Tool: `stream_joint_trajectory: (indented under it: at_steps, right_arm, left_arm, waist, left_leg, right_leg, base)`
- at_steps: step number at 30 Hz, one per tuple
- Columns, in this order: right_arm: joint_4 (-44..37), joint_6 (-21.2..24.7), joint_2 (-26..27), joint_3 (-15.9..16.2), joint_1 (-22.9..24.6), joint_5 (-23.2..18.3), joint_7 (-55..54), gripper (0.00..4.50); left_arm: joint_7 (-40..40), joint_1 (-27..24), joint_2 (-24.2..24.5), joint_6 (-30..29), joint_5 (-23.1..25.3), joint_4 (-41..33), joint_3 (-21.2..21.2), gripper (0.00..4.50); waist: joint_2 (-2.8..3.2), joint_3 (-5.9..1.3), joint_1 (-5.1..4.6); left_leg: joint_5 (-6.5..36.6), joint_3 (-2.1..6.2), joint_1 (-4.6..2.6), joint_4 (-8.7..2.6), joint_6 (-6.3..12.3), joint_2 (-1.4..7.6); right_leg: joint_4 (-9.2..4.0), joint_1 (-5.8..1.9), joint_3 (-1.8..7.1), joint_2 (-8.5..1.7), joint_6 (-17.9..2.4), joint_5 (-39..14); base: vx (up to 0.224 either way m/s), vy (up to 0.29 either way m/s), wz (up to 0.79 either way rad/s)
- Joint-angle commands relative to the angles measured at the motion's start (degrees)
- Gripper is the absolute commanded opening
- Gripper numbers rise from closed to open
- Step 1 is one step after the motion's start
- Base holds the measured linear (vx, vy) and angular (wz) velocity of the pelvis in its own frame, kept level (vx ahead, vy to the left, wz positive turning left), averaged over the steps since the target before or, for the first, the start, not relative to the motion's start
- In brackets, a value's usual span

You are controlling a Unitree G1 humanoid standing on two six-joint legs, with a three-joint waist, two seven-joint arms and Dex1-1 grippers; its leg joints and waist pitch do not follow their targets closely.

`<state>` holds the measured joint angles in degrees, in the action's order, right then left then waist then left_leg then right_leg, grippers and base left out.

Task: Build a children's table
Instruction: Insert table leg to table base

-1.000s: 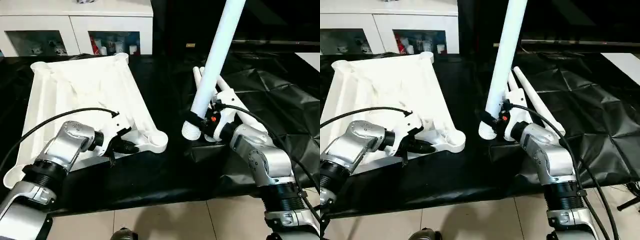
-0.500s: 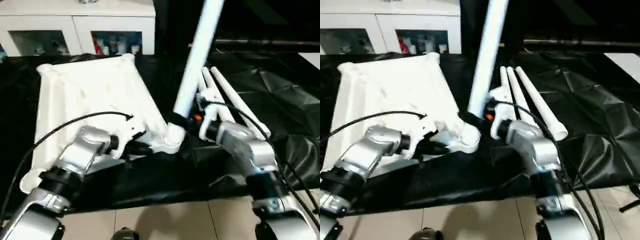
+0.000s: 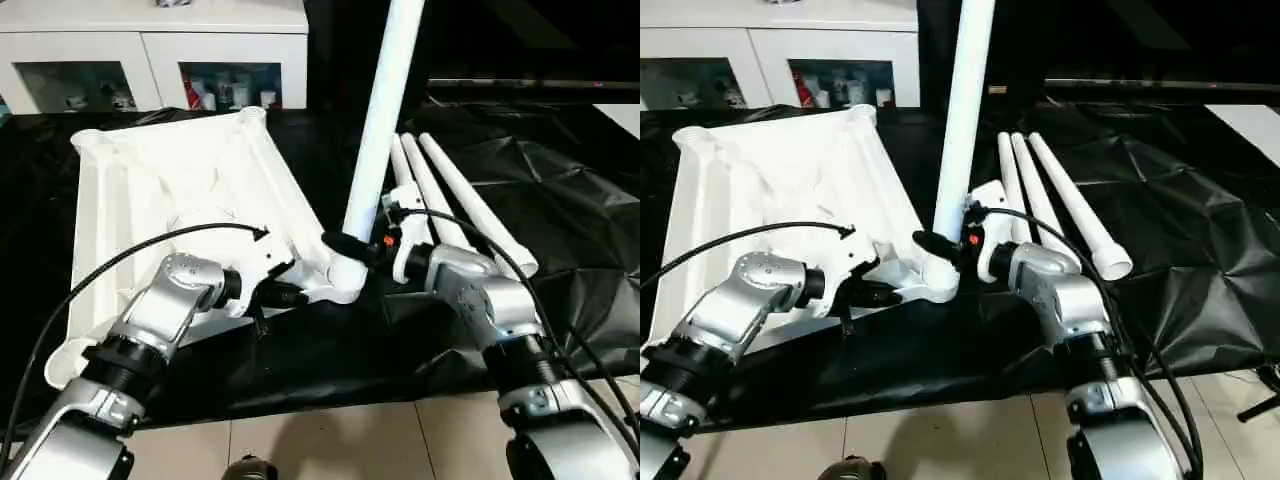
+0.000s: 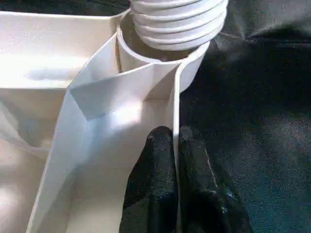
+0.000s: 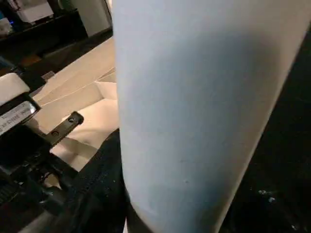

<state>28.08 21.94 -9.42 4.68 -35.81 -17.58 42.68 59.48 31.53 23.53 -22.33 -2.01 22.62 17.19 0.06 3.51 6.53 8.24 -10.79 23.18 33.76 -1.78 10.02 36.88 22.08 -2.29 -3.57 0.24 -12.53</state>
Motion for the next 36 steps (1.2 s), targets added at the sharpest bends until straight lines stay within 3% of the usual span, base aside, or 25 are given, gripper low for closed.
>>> stream_joint_trajectory:
  at_steps: [1,6,14,22,28,36]
  right_arm:
    - [2.7,-1.8,0.4,-1.4,-0.9,0.5,-0.5,1.91]
    - [6.3,-3.2,1.0,-1.5,-1.5,1.0,-0.4,1.91]
    - [8.8,-4.6,0.9,-1.5,-1.9,1.3,0.5,1.91]
    - [10.5,-5.8,1.2,-1.7,-2.3,1.5,0.8,1.91]
    - [9.6,-7.4,1.5,-3.6,0.0,0.4,-0.5,1.91]
    - [5.3,-10.1,3.1,-5.8,7.0,-1.3,-2.4,1.91]
  left_arm:
    - [-0.3,-1.4,-2.0,1.0,-4.2,-2.1,-2.5,0.00]
    - [-0.6,-2.5,-2.3,0.5,-4.9,-3.1,-3.3,0.00]
    - [-1.3,-3.4,-3.4,-1.5,-6.4,-4.5,-5.2,0.00]
    - [-0.5,-4.7,-1.3,0.4,-2.1,-4.5,-2.1,0.00]
    - [-2.9,-3.2,-2.0,0.2,-1.1,-3.0,-3.2,0.00]
    - [-3.9,-1.9,-1.8,1.0,-0.8,-1.2,-3.7,0.00]
  waist:
    - [-0.20,-3.83,-0.07]
    - [-0.43,-4.00,-0.16]
    - [-0.50,-3.91,-0.18]
    - [-0.28,-4.02,-0.20]
    - [-0.73,-3.85,-0.18]
    - [-0.32,-3.81,-0.02]
  left_leg:
    - [16.6,1.62,-2.14,-4.36,-2.36,3.48]
    - [14.9,1.38,-2.08,-4.27,-1.45,3.42]
    - [14.9,1.29,-2.14,-4.29,-1.14,3.49]
    - [13.8,1.27,-2.06,-4.25,-0.47,3.43]
    - [15.0,1.20,-2.19,-4.35,-0.69,3.50]
    - [17.8,1.46,-2.37,-4.68,-1.63,3.57]
  right_leg:
    - [-5.44,-0.96,2.68,-5.40,-11.0,-14.4]
    - [-5.14,-1.17,2.59,-5.26,-12.0,-10.7]
    - [-5.25,-1.22,2.62,-5.33,-11.8,-11.9]
    - [-5.12,-1.26,2.58,-5.14,-12.0,-9.6]
    - [-5.47,-1.21,2.64,-5.24,-11.5,-12.6]
    - [-5.87,-0.96,2.64,-5.41,-10.5,-15.6]
  base:
    - [0.000,0.000,0.00]
    - [0.000,0.000,0.00]
    - [0.000,0.000,0.00]
    - [0.000,0.000,0.00]
    - [0.000,0.000,0.00]
    - [0.000,0.000,0.00]
